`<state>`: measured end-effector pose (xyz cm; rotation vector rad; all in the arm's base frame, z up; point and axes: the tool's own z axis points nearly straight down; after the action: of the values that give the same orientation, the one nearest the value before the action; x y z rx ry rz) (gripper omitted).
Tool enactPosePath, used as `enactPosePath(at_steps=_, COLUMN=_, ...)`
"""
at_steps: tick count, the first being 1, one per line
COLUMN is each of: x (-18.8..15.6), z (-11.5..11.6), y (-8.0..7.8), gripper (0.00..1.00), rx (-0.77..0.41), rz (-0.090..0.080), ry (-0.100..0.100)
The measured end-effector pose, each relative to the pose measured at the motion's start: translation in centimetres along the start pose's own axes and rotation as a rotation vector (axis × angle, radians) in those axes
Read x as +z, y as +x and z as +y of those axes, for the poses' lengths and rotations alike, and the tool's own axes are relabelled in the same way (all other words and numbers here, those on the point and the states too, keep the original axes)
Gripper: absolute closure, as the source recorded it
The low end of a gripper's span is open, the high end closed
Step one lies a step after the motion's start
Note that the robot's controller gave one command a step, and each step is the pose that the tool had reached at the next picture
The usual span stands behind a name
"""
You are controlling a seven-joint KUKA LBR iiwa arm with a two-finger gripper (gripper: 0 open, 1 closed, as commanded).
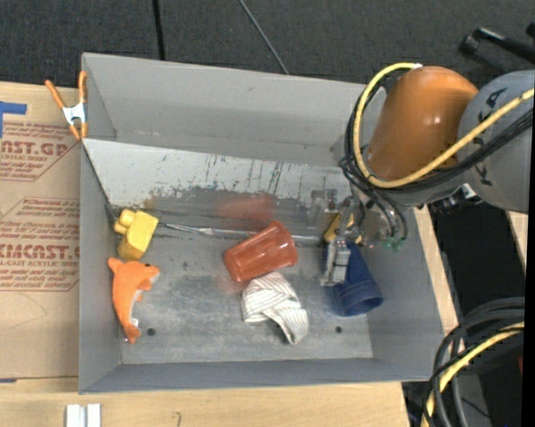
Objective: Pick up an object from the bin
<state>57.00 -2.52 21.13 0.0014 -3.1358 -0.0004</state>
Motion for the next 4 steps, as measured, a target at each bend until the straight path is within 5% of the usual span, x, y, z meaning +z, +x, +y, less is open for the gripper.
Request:
enactPosePath(at_steps=1, x=-0.5, z=0.0, y=-0.1, gripper=0.00, rx=0.000, rz=-0.008, ry=0.000)
enactPosePath(at_steps=3, x=10.0, z=2.7, y=-1.3, gripper=0.00, rx=-0.169, rz=-0.021, ry=0.002)
enactPosePath(at_steps=4, x=12.4, z=5.0, y=-2.4, gripper=1.00, rx=-0.162, rz=-0.033, ry=0.002)
